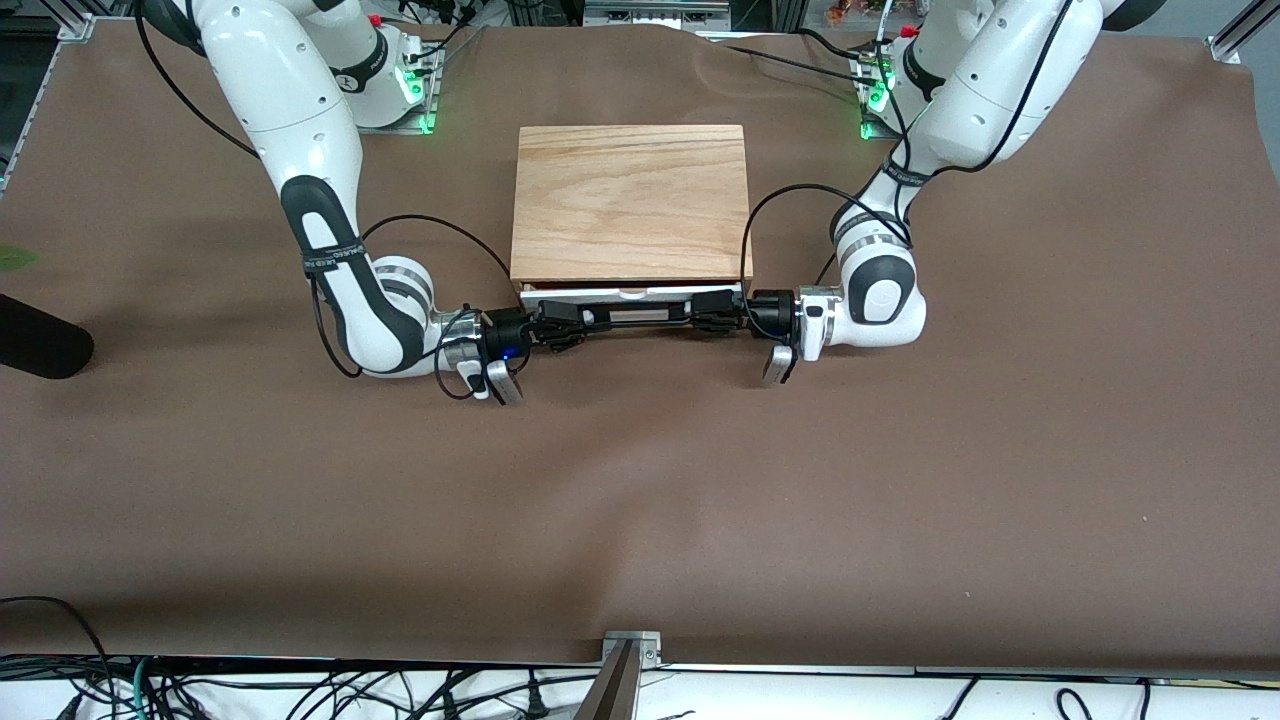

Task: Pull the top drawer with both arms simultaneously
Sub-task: 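Pull the handle out of the box with both grippers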

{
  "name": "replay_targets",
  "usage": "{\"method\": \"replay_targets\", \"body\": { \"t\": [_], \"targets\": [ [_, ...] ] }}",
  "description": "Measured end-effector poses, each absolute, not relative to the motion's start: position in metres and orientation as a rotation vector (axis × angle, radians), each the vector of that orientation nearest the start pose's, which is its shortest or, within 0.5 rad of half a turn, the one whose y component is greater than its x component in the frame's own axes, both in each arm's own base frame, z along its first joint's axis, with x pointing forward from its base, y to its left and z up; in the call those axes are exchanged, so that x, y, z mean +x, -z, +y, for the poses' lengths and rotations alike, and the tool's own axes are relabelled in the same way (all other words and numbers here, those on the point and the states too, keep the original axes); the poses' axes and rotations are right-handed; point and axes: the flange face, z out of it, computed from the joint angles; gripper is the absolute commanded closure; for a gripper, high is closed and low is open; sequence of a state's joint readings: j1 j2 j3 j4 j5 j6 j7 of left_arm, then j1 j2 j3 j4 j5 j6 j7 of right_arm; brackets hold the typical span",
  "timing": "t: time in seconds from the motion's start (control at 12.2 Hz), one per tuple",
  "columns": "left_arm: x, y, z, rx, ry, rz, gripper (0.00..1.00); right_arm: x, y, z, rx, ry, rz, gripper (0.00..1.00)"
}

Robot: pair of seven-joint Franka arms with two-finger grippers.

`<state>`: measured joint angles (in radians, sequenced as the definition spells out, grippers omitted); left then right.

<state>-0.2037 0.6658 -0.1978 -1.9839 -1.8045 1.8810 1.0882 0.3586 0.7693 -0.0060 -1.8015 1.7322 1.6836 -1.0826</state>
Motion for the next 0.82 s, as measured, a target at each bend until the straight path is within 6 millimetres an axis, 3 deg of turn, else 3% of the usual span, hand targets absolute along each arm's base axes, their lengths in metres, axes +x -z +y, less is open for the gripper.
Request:
{"method": "replay_targets", "body": {
  "t": [0.49, 0.82],
  "targets": [
    [0.554, -0.157, -0.295, 1.64, 0.049, 0.016, 1.0, 0.585, -0.153, 0.305, -1.59, -0.052, -0.17, 0.91],
    [0.564, -0.154, -0.294, 1.637, 0.054, 0.03, 1.0, 0.598, -0.15, 0.306, -1.588, -0.064, -0.162, 0.91]
  ]
}}
